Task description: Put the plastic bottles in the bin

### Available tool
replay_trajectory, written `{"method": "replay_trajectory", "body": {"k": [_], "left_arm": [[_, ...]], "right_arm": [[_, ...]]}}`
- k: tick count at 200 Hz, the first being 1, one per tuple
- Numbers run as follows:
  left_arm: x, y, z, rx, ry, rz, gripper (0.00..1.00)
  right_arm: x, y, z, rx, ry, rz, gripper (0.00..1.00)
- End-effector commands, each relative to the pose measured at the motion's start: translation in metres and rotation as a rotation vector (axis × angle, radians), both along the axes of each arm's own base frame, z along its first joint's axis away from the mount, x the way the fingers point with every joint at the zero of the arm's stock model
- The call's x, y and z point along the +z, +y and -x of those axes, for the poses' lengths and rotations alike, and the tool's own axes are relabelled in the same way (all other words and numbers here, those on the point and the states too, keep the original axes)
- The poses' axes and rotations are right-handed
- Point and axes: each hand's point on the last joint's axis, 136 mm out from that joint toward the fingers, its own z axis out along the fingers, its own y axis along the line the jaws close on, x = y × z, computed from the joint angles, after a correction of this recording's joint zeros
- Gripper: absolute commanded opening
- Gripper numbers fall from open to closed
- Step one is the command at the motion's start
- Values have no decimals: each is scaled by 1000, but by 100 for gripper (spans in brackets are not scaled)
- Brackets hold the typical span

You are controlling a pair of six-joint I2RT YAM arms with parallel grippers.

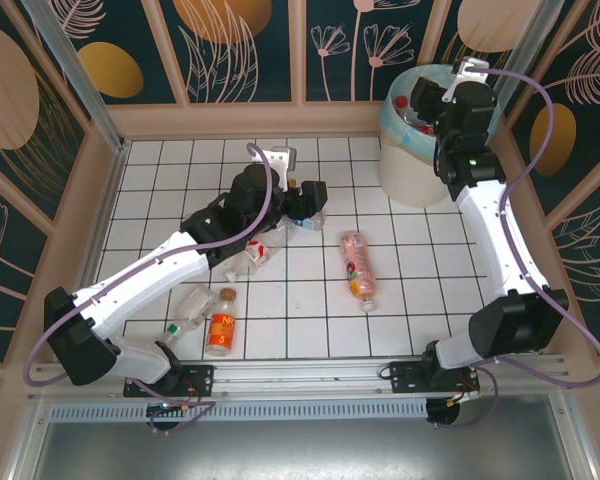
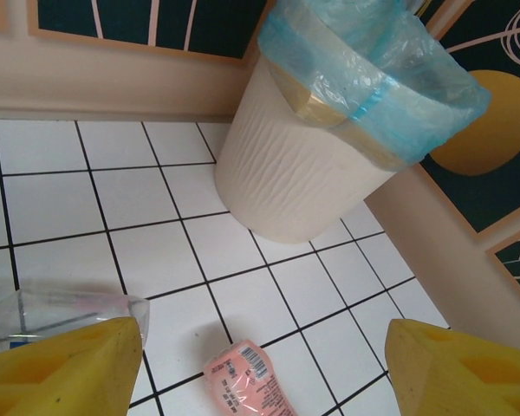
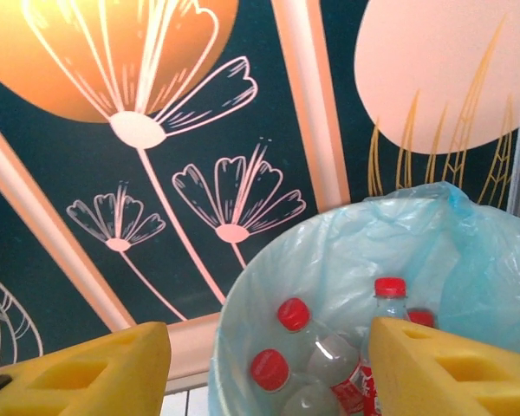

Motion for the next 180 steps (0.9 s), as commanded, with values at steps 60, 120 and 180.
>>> {"method": "replay_trajectory", "body": {"k": [60,120,180], "left_arm": [[28,40,5,117,-61,-15,75],[-2,105,38,272,22,-7,75],[-84,176,79,453,196,-77,77]], "right_arm": [[17,118,63,278,-18,85,60],[-59,240,135,685,58,217,58],[-159,315,200,1071,163,456,56]]}}
